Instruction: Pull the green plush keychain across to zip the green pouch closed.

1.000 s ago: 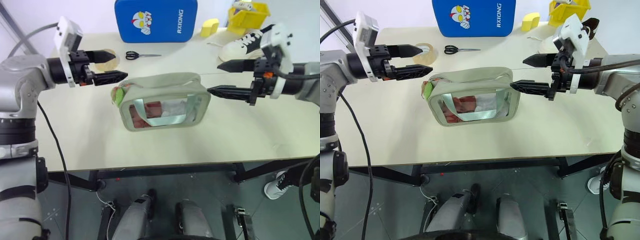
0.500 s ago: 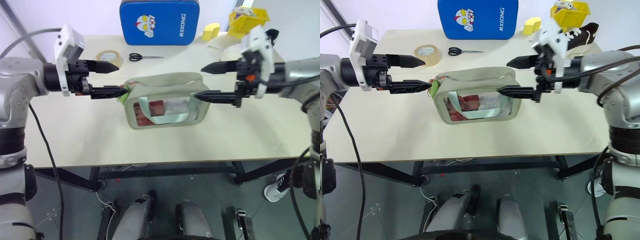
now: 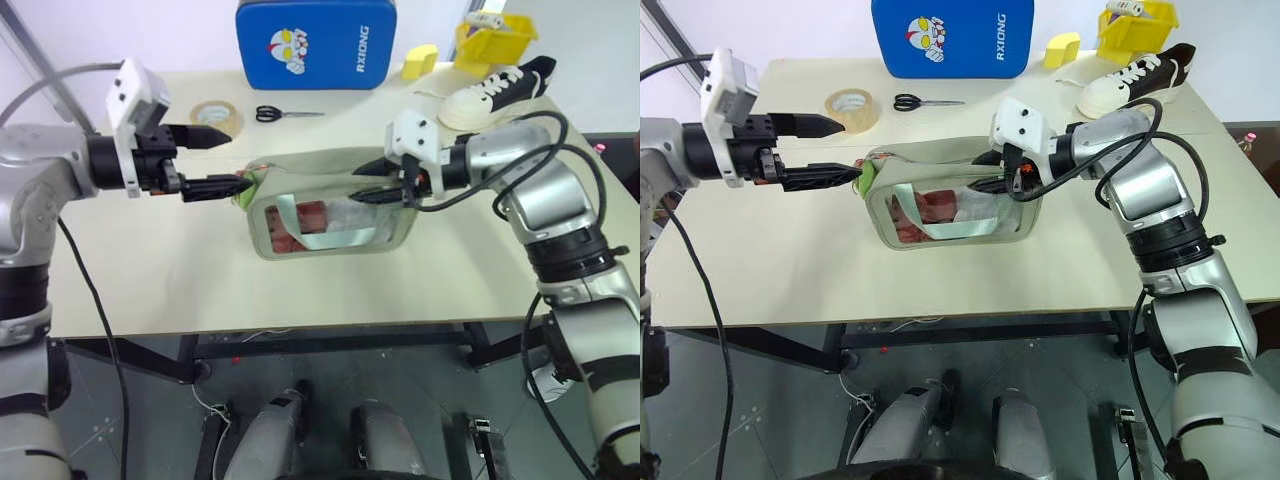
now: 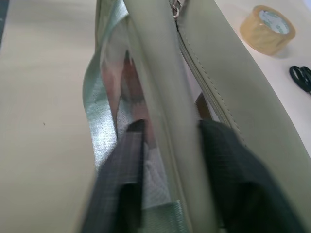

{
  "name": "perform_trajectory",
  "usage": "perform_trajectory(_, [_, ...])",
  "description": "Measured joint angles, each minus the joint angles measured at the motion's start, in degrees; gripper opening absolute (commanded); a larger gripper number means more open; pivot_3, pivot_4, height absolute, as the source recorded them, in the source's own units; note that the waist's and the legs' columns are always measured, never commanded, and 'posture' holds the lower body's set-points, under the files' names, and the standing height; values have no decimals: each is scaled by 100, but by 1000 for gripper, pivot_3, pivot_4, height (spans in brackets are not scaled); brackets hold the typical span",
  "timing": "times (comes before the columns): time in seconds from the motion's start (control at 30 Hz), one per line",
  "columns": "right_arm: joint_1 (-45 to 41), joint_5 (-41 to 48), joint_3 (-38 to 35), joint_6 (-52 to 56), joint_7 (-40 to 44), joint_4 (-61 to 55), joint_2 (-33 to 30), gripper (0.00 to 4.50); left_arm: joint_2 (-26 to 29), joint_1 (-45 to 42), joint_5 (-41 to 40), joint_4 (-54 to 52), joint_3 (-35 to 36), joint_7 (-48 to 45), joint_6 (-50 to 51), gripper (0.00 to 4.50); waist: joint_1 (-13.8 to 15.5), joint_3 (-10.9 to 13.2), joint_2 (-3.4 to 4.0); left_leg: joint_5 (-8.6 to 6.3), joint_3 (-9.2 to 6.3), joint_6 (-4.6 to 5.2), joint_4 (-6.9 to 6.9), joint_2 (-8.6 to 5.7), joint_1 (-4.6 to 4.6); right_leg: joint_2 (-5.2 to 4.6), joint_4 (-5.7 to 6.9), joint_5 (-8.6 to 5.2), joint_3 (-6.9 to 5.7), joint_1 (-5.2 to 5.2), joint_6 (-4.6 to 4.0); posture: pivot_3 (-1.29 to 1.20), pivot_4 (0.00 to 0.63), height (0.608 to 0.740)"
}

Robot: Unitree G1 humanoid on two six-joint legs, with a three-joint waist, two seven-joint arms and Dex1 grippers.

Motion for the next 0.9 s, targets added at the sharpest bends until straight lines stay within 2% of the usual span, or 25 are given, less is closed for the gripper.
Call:
perform_trajectory(0.23, [-369,-573,-47,115,-699,217,237,44,61,56,-35,-84,115,188,-10,4500,33,-1,-1,8,-4,-12,-1,0,3,2,20,2,5,-11,-7,0,150,740])
perform_trajectory(0.43, [-208,-895,-28,46,-1028,139,485,44,51,58,-39,-76,112,198,-53,4500,20,-1,-1,11,-5,-17,-3,0,0,6,27,2,7,-20,-6,0,150,740])
perform_trajectory(0.57, [-200,-1016,-31,-158,-989,139,478,44,48,56,-38,-53,105,189,-125,4500,20,-1,-1,12,-6,-19,-2,1,1,9,30,2,7,-20,-6,0,150,740])
perform_trajectory(0.9, [-56,-1143,-49,-1781,-418,722,198,44,1,55,-34,52,57,177,-194,4500,17,-1,-1,13,-6,-19,0,2,2,10,31,3,7,-17,-6,0,150,740])
